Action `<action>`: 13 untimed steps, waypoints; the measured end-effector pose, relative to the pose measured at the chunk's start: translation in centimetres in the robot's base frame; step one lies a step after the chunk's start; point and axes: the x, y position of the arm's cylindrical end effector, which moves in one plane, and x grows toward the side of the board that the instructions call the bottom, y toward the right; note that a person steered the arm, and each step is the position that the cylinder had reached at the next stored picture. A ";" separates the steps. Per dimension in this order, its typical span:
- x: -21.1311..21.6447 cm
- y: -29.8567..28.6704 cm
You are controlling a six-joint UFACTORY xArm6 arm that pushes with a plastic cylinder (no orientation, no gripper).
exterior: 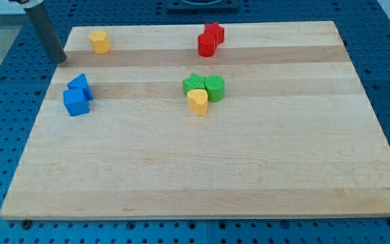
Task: Slide the hexagon left to the heart
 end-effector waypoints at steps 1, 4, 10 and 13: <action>-3.3 -0.1; -6.4 5.4; -0.5 15.4; 4.9 20.1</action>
